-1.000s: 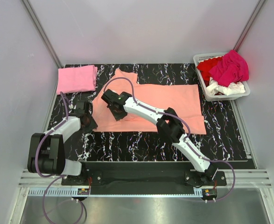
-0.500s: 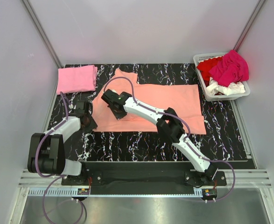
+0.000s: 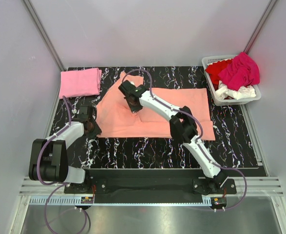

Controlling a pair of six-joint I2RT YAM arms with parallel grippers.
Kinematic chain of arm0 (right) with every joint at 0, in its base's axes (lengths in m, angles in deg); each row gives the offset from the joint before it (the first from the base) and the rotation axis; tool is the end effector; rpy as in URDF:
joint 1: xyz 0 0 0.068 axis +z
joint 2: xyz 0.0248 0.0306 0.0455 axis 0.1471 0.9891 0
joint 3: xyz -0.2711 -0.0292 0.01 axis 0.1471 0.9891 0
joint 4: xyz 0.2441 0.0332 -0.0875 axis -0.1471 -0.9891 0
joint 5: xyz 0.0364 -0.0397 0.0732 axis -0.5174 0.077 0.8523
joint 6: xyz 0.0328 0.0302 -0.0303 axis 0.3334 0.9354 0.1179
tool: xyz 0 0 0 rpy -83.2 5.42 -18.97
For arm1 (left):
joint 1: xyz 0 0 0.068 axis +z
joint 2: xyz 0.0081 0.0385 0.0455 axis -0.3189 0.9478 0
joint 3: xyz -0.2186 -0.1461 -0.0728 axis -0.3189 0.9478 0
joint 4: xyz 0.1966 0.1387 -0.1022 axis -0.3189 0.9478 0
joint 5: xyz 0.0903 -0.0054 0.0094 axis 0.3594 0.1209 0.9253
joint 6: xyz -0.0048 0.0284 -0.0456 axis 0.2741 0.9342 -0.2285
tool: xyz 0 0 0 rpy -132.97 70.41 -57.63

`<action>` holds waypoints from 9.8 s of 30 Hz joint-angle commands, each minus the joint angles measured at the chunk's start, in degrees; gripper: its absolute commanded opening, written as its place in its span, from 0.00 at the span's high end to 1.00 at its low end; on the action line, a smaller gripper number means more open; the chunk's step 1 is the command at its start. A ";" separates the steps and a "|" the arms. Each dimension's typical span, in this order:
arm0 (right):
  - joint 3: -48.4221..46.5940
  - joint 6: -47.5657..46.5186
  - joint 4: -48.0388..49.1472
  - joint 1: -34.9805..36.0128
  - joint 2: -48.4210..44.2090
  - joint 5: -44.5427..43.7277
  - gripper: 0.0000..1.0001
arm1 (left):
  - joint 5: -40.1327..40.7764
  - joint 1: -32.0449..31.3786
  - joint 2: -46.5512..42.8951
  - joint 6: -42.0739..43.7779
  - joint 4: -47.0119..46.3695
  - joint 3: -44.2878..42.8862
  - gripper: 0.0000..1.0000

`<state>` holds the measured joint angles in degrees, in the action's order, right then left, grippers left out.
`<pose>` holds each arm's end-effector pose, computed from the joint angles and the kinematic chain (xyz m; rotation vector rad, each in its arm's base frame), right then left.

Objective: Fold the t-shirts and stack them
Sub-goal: Fold the tshirt

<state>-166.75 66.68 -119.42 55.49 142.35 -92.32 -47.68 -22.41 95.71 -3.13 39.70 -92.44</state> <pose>0.3716 0.3851 0.1879 -0.6843 2.5204 0.0033 0.2427 -0.0129 0.1586 -0.7718 2.5912 -0.0845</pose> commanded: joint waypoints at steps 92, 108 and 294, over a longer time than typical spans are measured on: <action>88.96 20.56 29.03 -30.03 -54.95 35.90 0.82 | -8.16 -14.91 -4.12 -5.83 -4.10 1.76 0.60; 92.22 20.55 22.89 -45.88 -52.92 33.73 0.83 | -1.91 -4.80 1.07 0.85 0.56 3.43 0.60; -6.48 9.39 -4.36 -38.85 2.09 0.94 0.21 | -17.91 7.33 21.19 17.29 4.77 -42.53 0.99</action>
<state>-169.72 76.80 -123.10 17.65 144.27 -89.85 -67.00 -16.51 115.82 12.45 43.31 -132.79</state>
